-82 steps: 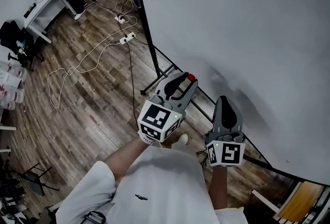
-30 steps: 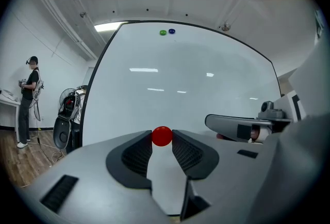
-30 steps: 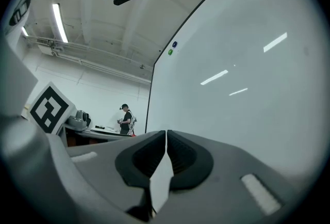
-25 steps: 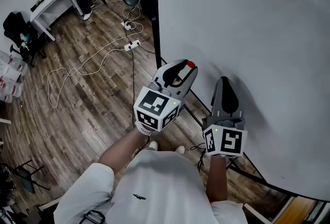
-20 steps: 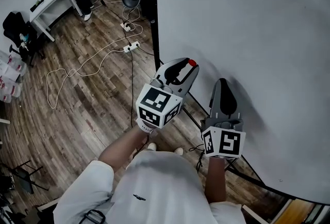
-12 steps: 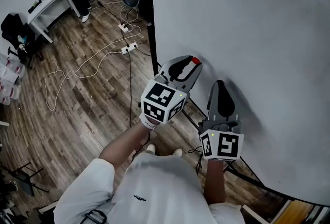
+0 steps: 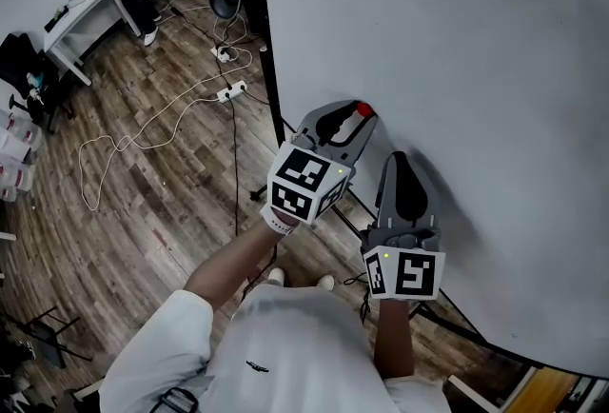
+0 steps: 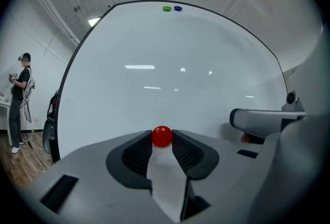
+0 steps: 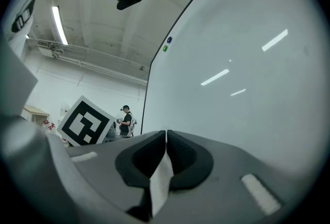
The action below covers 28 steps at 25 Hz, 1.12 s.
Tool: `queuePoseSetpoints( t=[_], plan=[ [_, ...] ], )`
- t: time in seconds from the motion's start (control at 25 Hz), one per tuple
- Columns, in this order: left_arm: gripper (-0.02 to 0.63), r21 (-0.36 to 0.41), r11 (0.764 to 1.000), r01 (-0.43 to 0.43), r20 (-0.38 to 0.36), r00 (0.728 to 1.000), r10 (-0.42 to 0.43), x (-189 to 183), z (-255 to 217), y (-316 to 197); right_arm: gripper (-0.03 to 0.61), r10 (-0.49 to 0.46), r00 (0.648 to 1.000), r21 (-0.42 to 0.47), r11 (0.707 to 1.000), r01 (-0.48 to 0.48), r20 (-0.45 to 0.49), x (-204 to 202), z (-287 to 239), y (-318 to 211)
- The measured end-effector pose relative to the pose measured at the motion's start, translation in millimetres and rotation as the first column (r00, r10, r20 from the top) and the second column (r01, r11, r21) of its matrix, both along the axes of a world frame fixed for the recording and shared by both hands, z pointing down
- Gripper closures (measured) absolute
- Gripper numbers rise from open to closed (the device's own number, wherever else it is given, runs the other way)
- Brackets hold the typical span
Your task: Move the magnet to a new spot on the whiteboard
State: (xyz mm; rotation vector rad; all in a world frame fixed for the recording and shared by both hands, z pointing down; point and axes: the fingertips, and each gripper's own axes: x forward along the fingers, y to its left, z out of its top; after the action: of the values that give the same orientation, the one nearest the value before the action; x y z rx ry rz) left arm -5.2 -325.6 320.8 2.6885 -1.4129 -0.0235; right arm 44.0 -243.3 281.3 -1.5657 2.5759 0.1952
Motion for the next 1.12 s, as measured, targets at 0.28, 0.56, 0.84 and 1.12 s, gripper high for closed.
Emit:
queuePoseSetpoints(
  t=[0.28,0.56,0.84,1.12],
  plan=[
    [0.491,0.014,1.0,0.018,-0.004,1.0,-0.017,3.7,0.0,-1.0,0.572,-0.003,1.0,-0.004,1.0,0.003,0.003,6.7,1.9,-0.4],
    [0.491,0.019,0.999,0.032,0.01,0.999,-0.032,3.0,-2.3,-2.5,0.572,-0.005,1.0,-0.007,1.0,0.005,0.001,7.1,0.1,2.3],
    [0.491,0.013,0.999,0.031,0.025,0.999,-0.031,2.9,3.7,7.3,0.572,0.002,1.0,0.001,1.0,-0.002,-0.004,7.2,1.5,15.7],
    [0.491,-0.018,0.999,0.04,0.03,0.999,-0.04,0.7,1.5,-3.3,0.572,0.004,1.0,0.003,1.0,-0.004,-0.004,5.3,-8.5,19.1]
  ],
)
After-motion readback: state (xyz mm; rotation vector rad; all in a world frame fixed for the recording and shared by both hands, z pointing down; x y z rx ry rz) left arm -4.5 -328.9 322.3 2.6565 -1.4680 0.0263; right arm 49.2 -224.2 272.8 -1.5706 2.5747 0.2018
